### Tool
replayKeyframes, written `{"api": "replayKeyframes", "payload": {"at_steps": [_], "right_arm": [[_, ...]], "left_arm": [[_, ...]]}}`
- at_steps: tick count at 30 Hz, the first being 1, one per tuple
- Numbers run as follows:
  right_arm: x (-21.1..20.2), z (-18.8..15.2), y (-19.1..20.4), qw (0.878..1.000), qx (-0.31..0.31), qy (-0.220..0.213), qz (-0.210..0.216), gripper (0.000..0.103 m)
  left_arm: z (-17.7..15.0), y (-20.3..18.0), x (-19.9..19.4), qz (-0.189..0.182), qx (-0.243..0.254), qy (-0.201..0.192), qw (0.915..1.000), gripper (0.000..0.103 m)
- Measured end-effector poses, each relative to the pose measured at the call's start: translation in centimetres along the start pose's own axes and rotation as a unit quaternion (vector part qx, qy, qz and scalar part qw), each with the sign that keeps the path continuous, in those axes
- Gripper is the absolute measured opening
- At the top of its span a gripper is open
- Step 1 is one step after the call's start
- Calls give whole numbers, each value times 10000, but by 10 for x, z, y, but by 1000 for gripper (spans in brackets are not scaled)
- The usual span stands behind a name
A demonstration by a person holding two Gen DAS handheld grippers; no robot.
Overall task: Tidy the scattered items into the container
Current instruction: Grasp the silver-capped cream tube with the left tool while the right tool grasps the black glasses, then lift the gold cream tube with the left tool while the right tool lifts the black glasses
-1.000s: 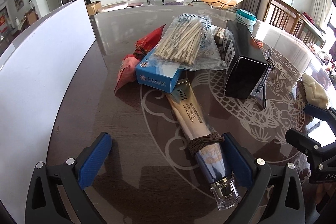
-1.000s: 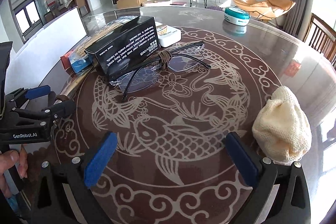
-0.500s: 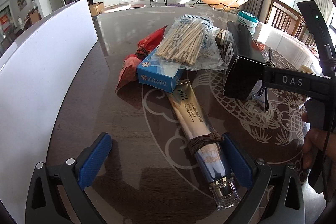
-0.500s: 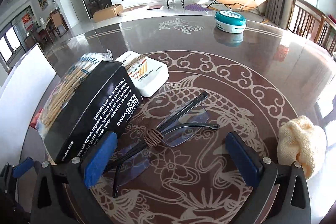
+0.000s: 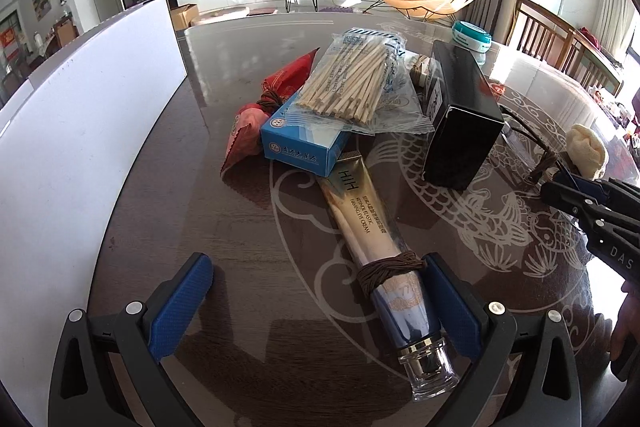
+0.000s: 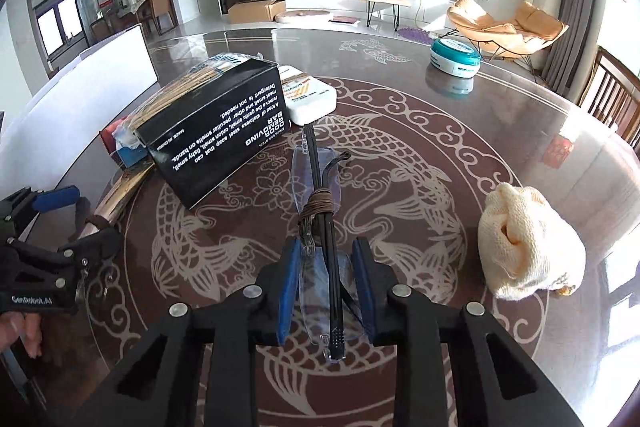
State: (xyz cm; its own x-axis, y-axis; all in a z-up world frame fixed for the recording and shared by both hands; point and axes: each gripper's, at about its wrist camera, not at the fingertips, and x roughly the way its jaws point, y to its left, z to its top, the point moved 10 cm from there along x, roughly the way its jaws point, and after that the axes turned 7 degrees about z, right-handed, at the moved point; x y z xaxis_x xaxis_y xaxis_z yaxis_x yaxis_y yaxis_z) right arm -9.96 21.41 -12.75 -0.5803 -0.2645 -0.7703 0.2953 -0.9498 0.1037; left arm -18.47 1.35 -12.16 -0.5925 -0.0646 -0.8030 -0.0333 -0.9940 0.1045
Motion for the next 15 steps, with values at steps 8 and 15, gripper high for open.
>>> {"api": "replayKeyframes", "payload": {"at_steps": [8, 15], "right_arm": [[-10, -12, -8, 9998, -16, 14, -182, 34], [-10, -13, -13, 9997, 109, 12, -211, 41]], "left_arm": [[-2, -2, -1, 20, -28, 55, 10000, 103], [3, -24, -6, -129, 174, -119, 9997, 83]]}}
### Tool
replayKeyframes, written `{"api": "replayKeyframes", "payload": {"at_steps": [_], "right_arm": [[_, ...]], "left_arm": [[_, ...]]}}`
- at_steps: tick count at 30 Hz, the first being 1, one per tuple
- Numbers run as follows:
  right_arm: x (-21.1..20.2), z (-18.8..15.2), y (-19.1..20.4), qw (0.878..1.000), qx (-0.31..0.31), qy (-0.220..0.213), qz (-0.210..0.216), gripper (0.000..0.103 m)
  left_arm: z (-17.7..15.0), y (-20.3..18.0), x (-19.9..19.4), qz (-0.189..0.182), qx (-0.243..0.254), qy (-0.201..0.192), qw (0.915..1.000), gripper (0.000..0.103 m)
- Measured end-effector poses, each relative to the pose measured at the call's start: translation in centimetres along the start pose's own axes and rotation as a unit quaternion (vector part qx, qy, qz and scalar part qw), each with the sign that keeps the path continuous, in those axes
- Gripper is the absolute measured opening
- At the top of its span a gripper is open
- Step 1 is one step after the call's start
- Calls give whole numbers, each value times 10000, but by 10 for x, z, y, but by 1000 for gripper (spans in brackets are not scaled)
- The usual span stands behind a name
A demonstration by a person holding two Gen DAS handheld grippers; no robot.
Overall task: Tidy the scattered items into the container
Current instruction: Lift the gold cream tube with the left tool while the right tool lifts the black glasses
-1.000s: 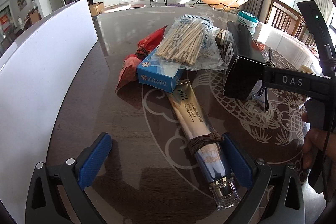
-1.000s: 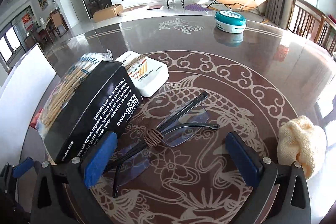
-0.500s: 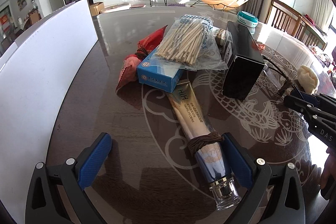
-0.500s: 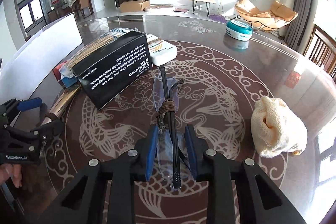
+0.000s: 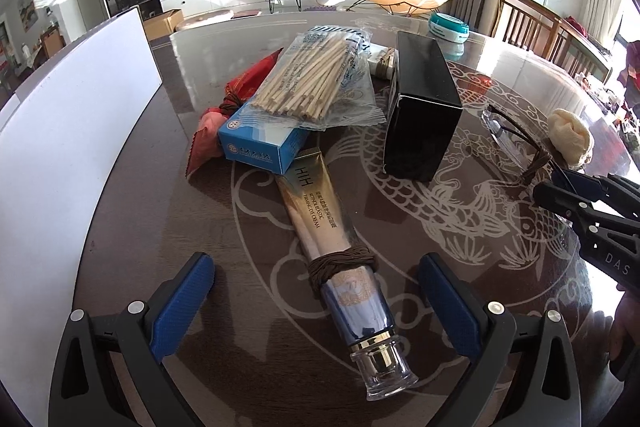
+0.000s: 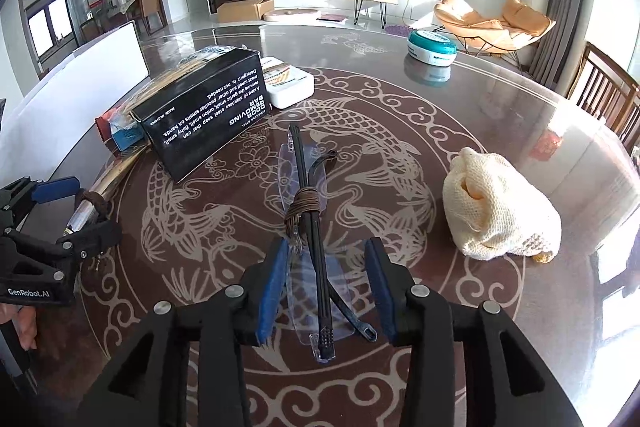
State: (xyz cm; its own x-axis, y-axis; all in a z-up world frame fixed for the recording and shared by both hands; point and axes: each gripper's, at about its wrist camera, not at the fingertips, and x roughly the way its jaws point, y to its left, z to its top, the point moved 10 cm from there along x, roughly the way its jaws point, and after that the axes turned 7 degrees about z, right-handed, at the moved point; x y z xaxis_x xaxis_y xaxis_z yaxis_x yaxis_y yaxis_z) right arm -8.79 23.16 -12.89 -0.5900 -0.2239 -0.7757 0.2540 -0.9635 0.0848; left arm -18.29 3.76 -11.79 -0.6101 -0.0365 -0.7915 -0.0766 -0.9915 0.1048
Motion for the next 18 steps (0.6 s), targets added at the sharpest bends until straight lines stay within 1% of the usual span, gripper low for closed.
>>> {"api": "replayKeyframes", "payload": {"at_steps": [1, 2, 3, 6, 10, 14, 18], "right_arm": [[0, 0, 0, 10000, 11, -1, 12, 42], [0, 0, 0, 10000, 23, -3, 27, 42], [0, 0, 0, 10000, 27, -4, 32, 42], [0, 0, -1, 10000, 29, -4, 36, 42], [0, 0, 1, 10000, 20, 0, 70, 44], [0, 0, 1, 10000, 20, 1, 69, 44], [0, 0, 1, 9999, 72, -15, 142, 44]], "left_arm": [[4, 0, -2, 12, -18, -93, 10000, 53], [7, 1, -3, 29, -22, -143, 9999, 39], [8, 1, -4, 29, -30, -148, 9999, 29], [5, 3, -6, -48, -98, -183, 9998, 27], [-9, 7, -18, -35, -76, -175, 9998, 27], [-23, 22, -27, -24, -107, -182, 9998, 27], [-22, 37, -23, -256, -351, -183, 9989, 28]]}}
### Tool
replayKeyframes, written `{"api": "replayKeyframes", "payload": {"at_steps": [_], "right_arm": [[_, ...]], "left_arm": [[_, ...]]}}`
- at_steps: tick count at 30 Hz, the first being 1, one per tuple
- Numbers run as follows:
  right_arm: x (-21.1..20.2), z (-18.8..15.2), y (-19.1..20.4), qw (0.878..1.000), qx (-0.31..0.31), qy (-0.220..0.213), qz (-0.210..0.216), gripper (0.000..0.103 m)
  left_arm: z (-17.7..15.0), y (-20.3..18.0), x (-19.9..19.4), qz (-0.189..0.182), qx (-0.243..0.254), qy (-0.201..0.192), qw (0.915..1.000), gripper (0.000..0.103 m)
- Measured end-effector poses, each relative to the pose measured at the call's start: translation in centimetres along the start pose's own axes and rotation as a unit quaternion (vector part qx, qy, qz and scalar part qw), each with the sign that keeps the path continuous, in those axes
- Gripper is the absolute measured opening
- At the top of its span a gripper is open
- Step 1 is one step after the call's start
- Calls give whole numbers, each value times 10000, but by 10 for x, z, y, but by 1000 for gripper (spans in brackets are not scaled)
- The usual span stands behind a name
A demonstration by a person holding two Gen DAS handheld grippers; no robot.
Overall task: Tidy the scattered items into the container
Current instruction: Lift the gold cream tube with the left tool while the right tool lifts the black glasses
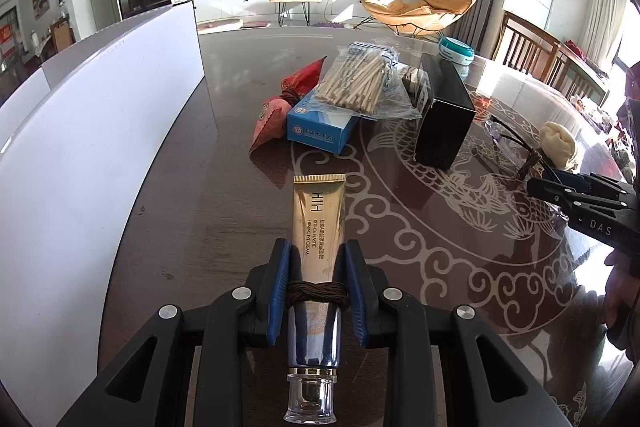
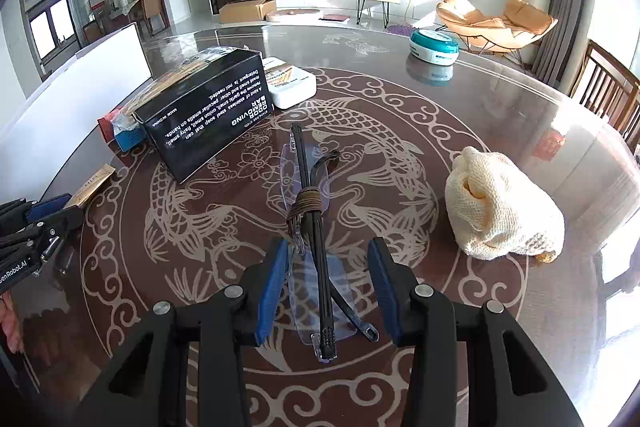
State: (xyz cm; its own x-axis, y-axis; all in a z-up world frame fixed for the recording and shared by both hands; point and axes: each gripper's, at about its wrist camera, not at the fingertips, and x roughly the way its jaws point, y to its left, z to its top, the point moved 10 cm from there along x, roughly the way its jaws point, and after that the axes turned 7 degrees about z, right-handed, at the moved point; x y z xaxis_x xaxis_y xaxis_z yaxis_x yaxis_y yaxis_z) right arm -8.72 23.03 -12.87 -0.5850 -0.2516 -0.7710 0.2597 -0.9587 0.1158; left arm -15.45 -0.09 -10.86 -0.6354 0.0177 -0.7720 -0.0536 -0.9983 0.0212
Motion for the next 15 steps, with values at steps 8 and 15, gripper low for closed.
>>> {"api": "replayKeyframes", "payload": {"at_steps": [8, 15], "right_arm": [[-3, 0, -2, 9997, 147, -53, 182, 45], [-1, -1, 4, 9999, -107, 40, -62, 49]], "left_arm": [[-1, -10, 2, 415, 418, -6, 9983, 50], [-3, 6, 6, 512, 70, 122, 9986, 74]]}}
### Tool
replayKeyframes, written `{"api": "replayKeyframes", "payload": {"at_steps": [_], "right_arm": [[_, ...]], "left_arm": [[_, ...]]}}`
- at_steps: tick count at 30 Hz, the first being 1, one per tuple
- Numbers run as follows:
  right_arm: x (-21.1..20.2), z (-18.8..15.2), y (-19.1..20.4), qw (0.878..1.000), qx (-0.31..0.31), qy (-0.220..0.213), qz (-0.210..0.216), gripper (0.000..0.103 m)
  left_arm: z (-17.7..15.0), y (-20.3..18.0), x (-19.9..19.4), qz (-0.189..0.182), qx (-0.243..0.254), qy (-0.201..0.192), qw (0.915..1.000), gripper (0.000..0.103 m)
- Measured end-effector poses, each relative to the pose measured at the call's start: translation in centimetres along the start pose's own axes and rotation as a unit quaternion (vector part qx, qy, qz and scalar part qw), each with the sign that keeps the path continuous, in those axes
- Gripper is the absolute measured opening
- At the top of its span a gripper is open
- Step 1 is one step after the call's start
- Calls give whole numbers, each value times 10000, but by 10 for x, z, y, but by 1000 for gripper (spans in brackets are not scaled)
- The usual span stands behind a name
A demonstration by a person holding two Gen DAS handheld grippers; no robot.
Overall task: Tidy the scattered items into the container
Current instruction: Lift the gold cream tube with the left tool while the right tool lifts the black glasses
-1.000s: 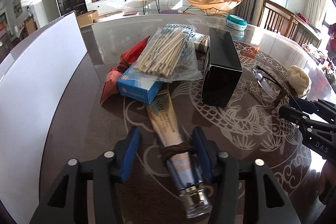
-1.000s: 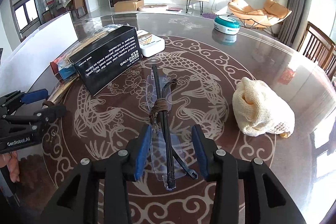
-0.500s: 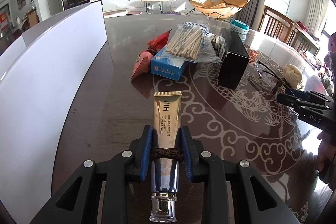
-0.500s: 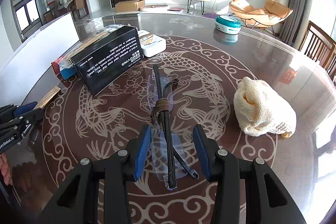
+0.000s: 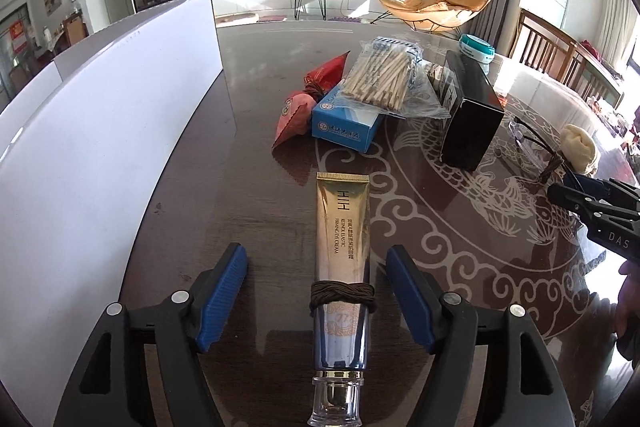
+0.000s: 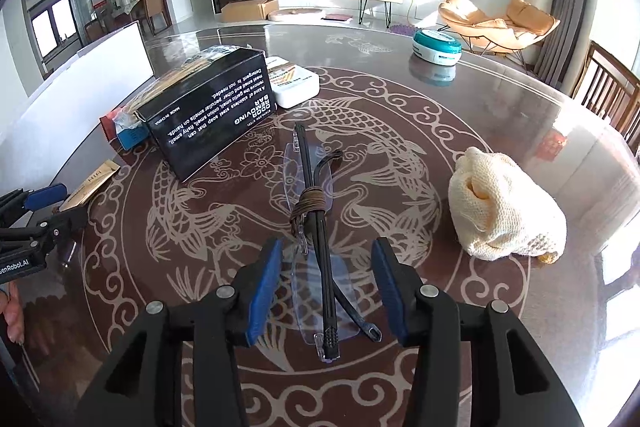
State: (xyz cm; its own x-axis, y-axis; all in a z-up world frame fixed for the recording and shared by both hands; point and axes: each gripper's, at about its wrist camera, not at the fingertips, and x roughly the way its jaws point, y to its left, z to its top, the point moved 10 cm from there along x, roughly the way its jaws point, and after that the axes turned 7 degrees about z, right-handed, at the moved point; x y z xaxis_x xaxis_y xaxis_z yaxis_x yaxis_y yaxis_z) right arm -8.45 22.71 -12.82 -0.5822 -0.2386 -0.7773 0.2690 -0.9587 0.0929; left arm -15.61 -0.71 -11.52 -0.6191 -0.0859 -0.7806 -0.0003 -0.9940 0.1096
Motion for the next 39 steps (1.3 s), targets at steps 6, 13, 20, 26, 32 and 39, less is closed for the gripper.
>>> {"api": "replayKeyframes", "payload": {"at_steps": [6, 13, 20, 26, 32, 39], "right_arm": [[-1, -1, -3, 10000, 79, -3, -5, 57], [0, -1, -3, 10000, 79, 11, 4, 62], [1, -1, -6, 9999, 89, 27, -49, 66], [1, -1, -7, 9999, 82, 39, -83, 67], [2, -2, -8, 9999, 85, 52, -86, 70], [2, -3, -10, 9998, 127, 54, -120, 72]], "left_arm": [[-2, 4, 3, 55, -99, 91, 9999, 90], [-5, 5, 5, 112, -118, 143, 9998, 98], [-5, 5, 5, 113, -118, 144, 9998, 98], [-4, 5, 5, 112, -119, 145, 9998, 98], [-4, 5, 5, 120, -126, 154, 9997, 100], [-4, 6, 6, 124, -128, 160, 9997, 100]]}}
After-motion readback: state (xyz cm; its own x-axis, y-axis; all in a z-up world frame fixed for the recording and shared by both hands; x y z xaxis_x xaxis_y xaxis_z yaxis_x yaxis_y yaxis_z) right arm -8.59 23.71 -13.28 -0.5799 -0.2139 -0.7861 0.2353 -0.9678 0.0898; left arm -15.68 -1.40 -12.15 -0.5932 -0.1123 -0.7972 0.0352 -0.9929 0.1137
